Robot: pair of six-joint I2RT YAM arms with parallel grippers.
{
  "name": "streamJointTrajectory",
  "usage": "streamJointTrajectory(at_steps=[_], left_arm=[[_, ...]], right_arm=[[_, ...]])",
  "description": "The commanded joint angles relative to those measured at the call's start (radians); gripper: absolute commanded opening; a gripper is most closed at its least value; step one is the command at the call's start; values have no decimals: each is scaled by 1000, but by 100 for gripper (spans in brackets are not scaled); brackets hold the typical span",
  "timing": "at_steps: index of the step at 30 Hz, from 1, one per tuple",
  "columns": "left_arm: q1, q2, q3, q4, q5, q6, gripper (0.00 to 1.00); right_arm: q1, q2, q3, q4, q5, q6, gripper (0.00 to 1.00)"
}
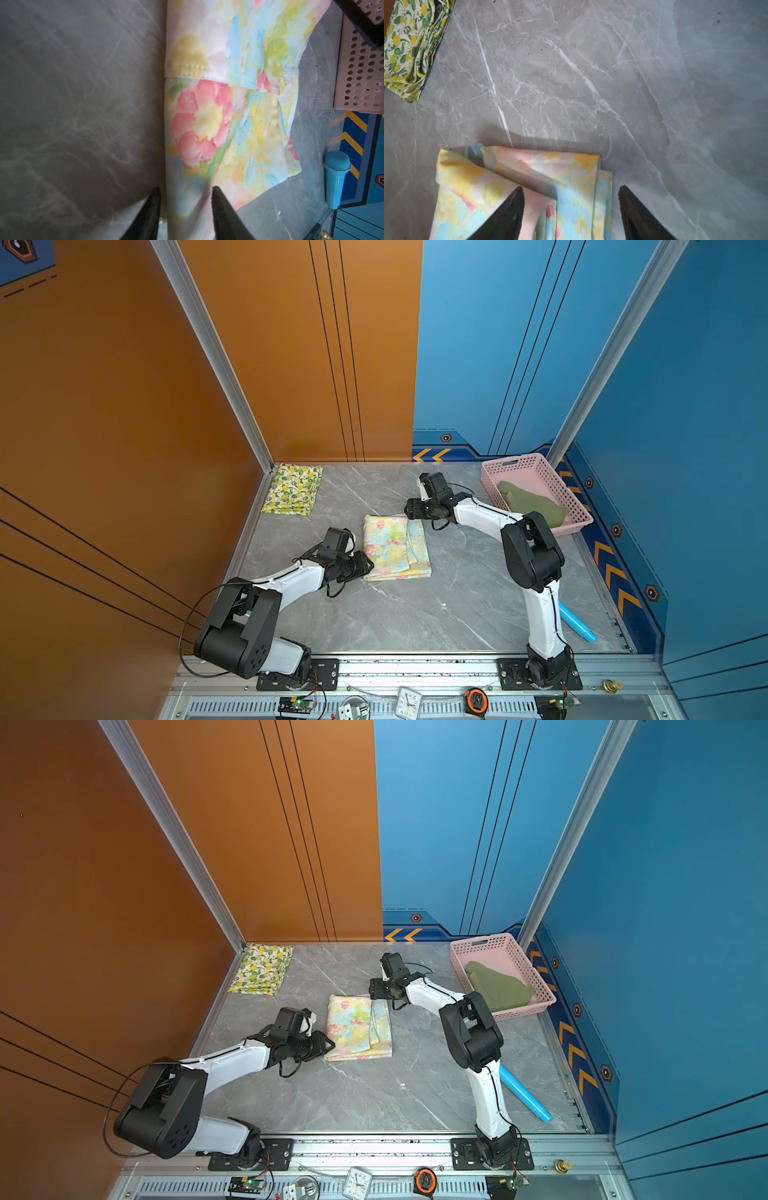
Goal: Fold and stack skirts
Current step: Smooth out the skirt at the center of the table.
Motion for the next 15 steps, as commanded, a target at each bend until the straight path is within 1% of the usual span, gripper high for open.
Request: streamJointTrajectory(at_steps=[1,2,3,5,9,12,15], left_arm=[[-13,-33,44,-88,-72,38,68],[-17,-41,63,-104,-98,53,70],[-24,-48,86,-161,-130,68,71],[-41,-54,138,-217,-198,99,72],[-100,-22,257,-312,-326,142,73],[-186,49,371,-396,-441,163,74],[-284,159,512,-483,-535,153,74]], right_arm=[[-45,-101,-83,-22,-37,43,70],[-60,-122,-112,-21,-52,59,69],[-74,-142,-149,-10,-67,80,68],[-91,-179,-216,21,-97,116,68],[-113,-242,-336,84,-127,207,66],[-120,-278,-429,162,-153,293,64],[-119,-303,-517,245,-173,367,60]])
